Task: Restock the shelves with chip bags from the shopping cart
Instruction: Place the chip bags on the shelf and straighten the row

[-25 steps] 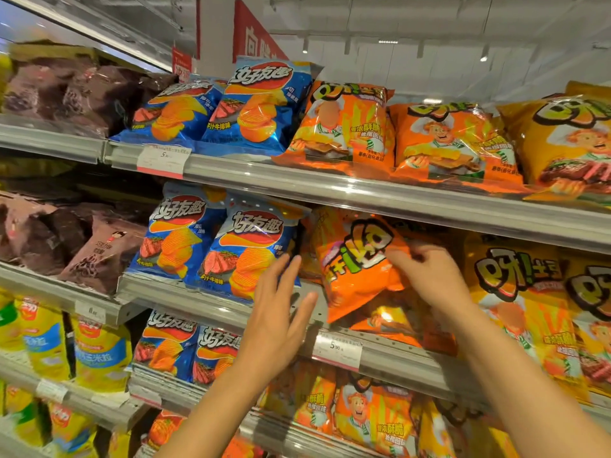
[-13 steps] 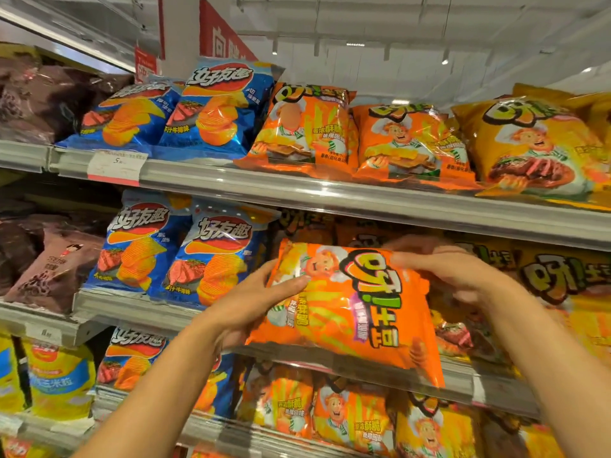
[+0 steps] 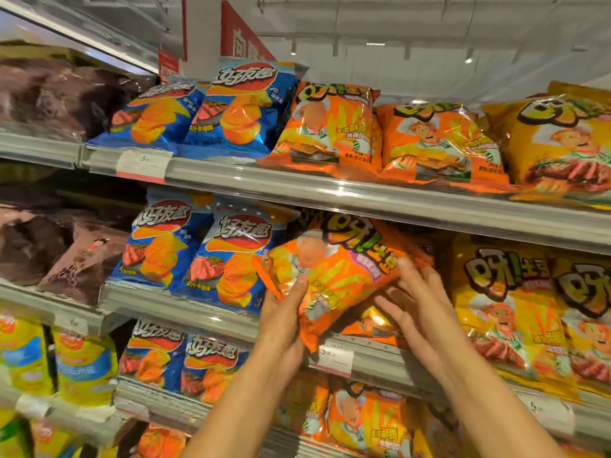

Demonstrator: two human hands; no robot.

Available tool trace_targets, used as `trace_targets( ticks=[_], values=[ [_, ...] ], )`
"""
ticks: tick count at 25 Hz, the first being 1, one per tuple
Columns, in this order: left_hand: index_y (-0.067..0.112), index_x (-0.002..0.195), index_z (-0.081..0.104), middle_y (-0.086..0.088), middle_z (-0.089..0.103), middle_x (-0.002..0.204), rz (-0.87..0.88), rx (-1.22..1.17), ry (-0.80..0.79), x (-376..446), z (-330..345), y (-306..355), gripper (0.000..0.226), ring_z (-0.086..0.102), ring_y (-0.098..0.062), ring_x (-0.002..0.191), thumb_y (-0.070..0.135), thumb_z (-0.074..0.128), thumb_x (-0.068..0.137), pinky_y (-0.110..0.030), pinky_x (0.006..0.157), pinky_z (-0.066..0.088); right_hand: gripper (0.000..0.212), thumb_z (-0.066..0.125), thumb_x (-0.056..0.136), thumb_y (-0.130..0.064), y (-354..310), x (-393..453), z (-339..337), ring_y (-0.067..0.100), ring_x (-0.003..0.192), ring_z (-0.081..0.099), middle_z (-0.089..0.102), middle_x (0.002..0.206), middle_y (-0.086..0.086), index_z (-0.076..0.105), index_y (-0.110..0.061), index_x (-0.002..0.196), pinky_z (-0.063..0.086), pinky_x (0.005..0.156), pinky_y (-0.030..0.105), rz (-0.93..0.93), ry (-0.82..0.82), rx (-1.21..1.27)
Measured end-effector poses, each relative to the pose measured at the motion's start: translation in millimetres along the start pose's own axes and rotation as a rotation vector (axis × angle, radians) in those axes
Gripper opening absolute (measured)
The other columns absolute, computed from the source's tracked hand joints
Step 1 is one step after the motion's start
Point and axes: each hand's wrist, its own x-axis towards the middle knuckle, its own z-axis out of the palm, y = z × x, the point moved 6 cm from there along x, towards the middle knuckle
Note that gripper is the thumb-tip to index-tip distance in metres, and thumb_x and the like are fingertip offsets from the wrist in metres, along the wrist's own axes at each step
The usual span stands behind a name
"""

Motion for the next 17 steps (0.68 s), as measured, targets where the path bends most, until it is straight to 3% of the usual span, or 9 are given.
trace_targets(
  ticks=[2,4,6,8,10,11,13,15,17],
  values=[
    [0.016,0.136,0.057,-0.013,0.072,0.124,0.004,0.056,-0.007,-9.6,10.4,-8.3,0.037,0.071,-0.030,0.110,0.018,0.060,0.099,-0.049,0.092,0.059,0.080,0.088,0.071,-0.038,4.9,2.7,19.9,0.019,0.109,0.071,0.073,0.121,0.002,0.045,-0.026,0.137,0.063,0.080,0.038,0.006,-0.008,-0.062],
    [0.029,0.126,0.061,0.005,0.073,0.121,0.122,0.462,-0.037,-19.9,7.9,-2.8,0.035,0.070,-0.014,0.110,0.044,0.061,0.095,-0.029,0.091,0.056,0.065,0.083,0.079,-0.016,0.9,14.1,26.7,0.027,0.099,0.074,0.074,0.114,0.010,0.048,-0.016,0.134,0.061,0.068,0.035,-0.021,0.086,-0.117],
    [0.032,0.103,0.065,0.015,0.067,0.106,0.342,0.917,-0.020,-28.7,-8.6,11.9,0.040,0.062,-0.004,0.104,0.067,0.053,0.086,-0.020,0.086,0.045,0.056,0.076,0.082,0.001,-15.1,27.5,27.0,0.030,0.085,0.073,0.073,0.109,0.017,0.051,-0.010,0.131,0.057,0.060,0.029,-0.087,0.185,-0.179],
    [0.030,0.092,0.060,0.017,0.056,0.100,0.640,1.180,0.008,-38.7,-23.0,29.9,0.037,0.053,-0.001,0.103,0.064,0.048,0.094,-0.020,0.086,0.040,0.055,0.074,0.080,0.007,-29.4,37.4,26.0,0.020,0.069,0.071,0.073,0.102,0.016,0.052,-0.013,0.125,0.054,0.050,0.024,-0.146,0.236,-0.270],
    [0.028,0.110,0.060,0.015,0.051,0.116,0.849,1.403,-0.036,-41.0,-26.0,33.8,0.031,0.045,-0.003,0.118,0.054,0.048,0.098,-0.019,0.099,0.037,0.052,0.075,0.079,0.006,-30.6,41.6,33.4,0.011,0.053,0.069,0.073,0.093,0.013,0.053,-0.020,0.120,0.050,0.042,0.021,-0.150,0.201,-0.371],
    [0.027,0.126,0.059,0.011,0.047,0.133,0.879,1.491,-0.081,-38.0,-25.5,31.0,0.040,0.038,-0.007,0.133,0.054,0.047,0.098,-0.022,0.110,0.033,0.052,0.076,0.080,0.004,-26.4,41.7,41.1,0.009,0.052,0.068,0.073,0.092,0.011,0.053,-0.021,0.120,0.050,0.041,0.022,-0.137,0.153,-0.435],
    [0.030,0.150,0.044,0.006,0.029,0.160,0.874,1.642,-0.173,-29.5,-24.1,21.4,0.058,0.013,-0.016,0.154,0.059,0.042,0.099,-0.034,0.123,0.019,0.051,0.076,0.082,0.001,-12.4,42.5,57.1,0.016,0.065,0.073,0.074,0.094,0.010,0.054,-0.022,0.121,0.058,0.052,0.030,-0.102,0.046,-0.522],
    [0.038,0.158,0.028,0.006,0.011,0.169,0.833,1.819,-0.252,-21.6,-25.4,7.6,0.066,-0.007,-0.017,0.157,0.068,0.031,0.099,-0.044,0.126,0.012,0.029,0.073,0.087,-0.004,4.1,41.4,67.6,0.034,0.085,0.073,0.073,0.100,0.019,0.057,-0.018,0.107,0.062,0.074,0.048,-0.042,0.013,-0.593],
    [0.044,0.160,0.011,0.010,-0.003,0.170,0.769,1.944,-0.302,-15.2,-33.4,-8.9,0.069,-0.020,-0.014,0.154,0.074,0.021,0.098,-0.048,0.127,0.005,0.023,0.070,0.091,-0.014,11.0,39.4,69.1,0.038,0.100,0.066,0.068,0.114,0.023,0.053,-0.016,0.105,0.056,0.088,0.047,-0.046,0.046,-0.837]
  ],
)
